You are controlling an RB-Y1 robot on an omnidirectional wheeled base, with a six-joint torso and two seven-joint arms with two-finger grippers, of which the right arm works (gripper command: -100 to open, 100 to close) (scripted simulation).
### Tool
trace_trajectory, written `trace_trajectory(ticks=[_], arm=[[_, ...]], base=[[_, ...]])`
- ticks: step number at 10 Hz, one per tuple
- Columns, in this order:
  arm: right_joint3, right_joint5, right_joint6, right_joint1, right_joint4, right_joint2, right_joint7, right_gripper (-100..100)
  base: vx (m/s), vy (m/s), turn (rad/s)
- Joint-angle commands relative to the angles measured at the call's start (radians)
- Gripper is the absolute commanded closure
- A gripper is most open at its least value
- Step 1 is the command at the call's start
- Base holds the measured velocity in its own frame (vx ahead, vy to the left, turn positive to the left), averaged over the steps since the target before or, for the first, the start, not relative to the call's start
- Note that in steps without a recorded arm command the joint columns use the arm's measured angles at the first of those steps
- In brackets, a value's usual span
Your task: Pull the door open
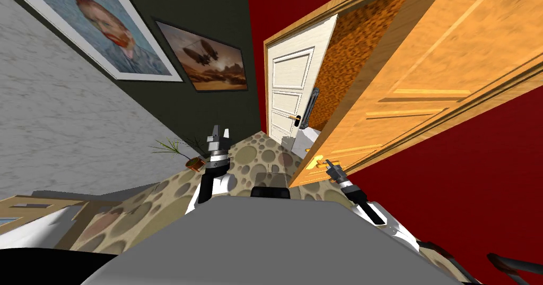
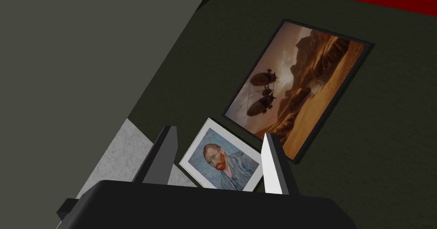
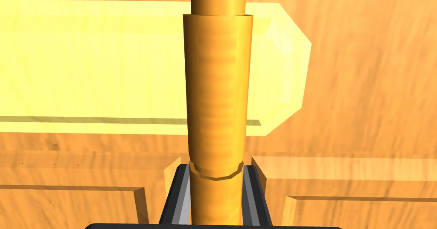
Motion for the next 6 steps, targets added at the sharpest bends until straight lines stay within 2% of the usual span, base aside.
trace_trajectory(ticks=[1,6], arm=[[0.002,0.002,-0.013,-0.002,0.005,-0.002,-0.003,100],[0.005,0.008,-0.062,-0.005,0.036,-0.018,-0.016,100]], base=[[-0.176,-0.085,0.127],[-0.196,-0.091,0.151]])
